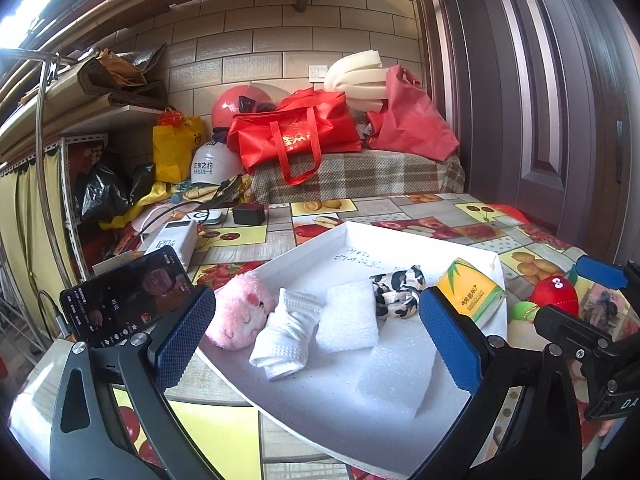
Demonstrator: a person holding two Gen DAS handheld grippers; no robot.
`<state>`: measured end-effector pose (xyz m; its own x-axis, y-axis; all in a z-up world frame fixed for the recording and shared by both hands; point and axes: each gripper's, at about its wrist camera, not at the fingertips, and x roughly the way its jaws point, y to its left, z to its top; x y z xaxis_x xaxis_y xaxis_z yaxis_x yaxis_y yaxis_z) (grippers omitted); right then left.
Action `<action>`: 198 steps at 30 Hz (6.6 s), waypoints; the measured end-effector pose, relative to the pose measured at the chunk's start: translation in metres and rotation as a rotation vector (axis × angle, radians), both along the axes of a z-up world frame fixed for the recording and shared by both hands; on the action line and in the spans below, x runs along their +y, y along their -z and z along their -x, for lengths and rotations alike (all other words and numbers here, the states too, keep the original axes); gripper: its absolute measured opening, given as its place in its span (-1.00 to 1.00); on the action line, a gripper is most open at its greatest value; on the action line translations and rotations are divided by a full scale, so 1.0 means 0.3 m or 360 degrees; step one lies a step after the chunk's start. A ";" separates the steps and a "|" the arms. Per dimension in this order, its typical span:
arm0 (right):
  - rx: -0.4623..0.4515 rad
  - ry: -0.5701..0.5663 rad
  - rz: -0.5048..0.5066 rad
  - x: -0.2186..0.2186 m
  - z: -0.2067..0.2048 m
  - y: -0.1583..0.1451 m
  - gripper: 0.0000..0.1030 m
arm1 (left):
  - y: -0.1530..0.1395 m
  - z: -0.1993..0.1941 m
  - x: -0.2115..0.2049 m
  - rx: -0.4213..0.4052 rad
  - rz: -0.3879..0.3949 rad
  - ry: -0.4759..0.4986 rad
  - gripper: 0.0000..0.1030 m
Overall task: Organize soft objects
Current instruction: 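Withdraw both grippers from the box toward the remaining items, then grasp the pale yellow sponge with the left gripper, then lift the yellow sponge with the left gripper while the right grasps the pink tissue pack, then carry the yellow sponge and pink tissue pack over the box with both grippers, then release the pink tissue pack with the right gripper while the left releases the sponge into the box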
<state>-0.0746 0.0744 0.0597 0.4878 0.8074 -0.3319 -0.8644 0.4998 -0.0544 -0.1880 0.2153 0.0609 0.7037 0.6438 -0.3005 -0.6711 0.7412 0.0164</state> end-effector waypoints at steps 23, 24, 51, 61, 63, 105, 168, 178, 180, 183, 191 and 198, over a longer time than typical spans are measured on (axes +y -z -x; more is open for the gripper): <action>0.0372 0.0602 -0.0436 -0.604 -0.446 -0.024 1.00 | 0.098 -0.506 -0.391 0.0697 0.0117 0.0870 0.99; 0.0377 0.0594 -0.0421 -0.596 -0.446 -0.023 1.00 | 0.108 -0.517 -0.384 0.0723 0.0143 0.0857 0.99; 0.0587 0.0606 -0.0425 -0.630 -0.505 0.016 1.00 | 0.098 -0.392 -0.377 0.0628 0.0365 0.0887 0.98; 0.0667 0.0625 -0.0480 -0.656 -0.523 0.030 1.00 | 0.108 -0.338 -0.435 0.0722 0.0295 0.1000 0.98; 0.0688 0.0632 -0.0490 -0.662 -0.530 0.035 1.00 | 0.103 -0.306 -0.426 0.0711 0.0347 0.1019 0.98; 0.0285 0.0301 0.0226 -0.578 -0.448 -0.015 -0.02 | 0.041 -0.132 -0.454 0.0499 0.0153 0.1043 0.16; 0.0083 -0.0114 0.0023 0.216 -0.046 0.009 -0.02 | 0.005 -0.112 0.189 0.0014 0.0056 0.0099 0.18; 0.0079 -0.0079 0.0072 0.346 -0.081 0.010 -0.02 | 0.016 -0.180 0.236 0.0116 0.0094 0.0034 0.18; 0.0091 -0.0070 0.0090 0.360 -0.087 0.012 -0.02 | 0.018 -0.184 0.232 0.0131 0.0083 0.0036 0.18; 0.0102 -0.0069 0.0098 0.361 -0.087 0.014 -0.02 | 0.016 -0.178 0.233 0.0118 0.0082 0.0040 0.20; 0.0096 -0.0052 0.0104 0.361 -0.087 0.013 0.01 | 0.012 -0.173 0.235 0.0124 0.0071 0.0021 0.23; 0.0228 0.0039 0.0080 0.351 -0.154 0.015 0.86 | 0.000 -0.129 0.269 0.0051 0.0120 -0.0147 0.84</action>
<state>-0.0284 0.1796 0.0550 0.4519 0.7765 -0.4392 -0.8527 0.5206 0.0432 -0.1494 0.2960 0.0610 0.6316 0.6803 -0.3717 -0.7367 0.6760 -0.0146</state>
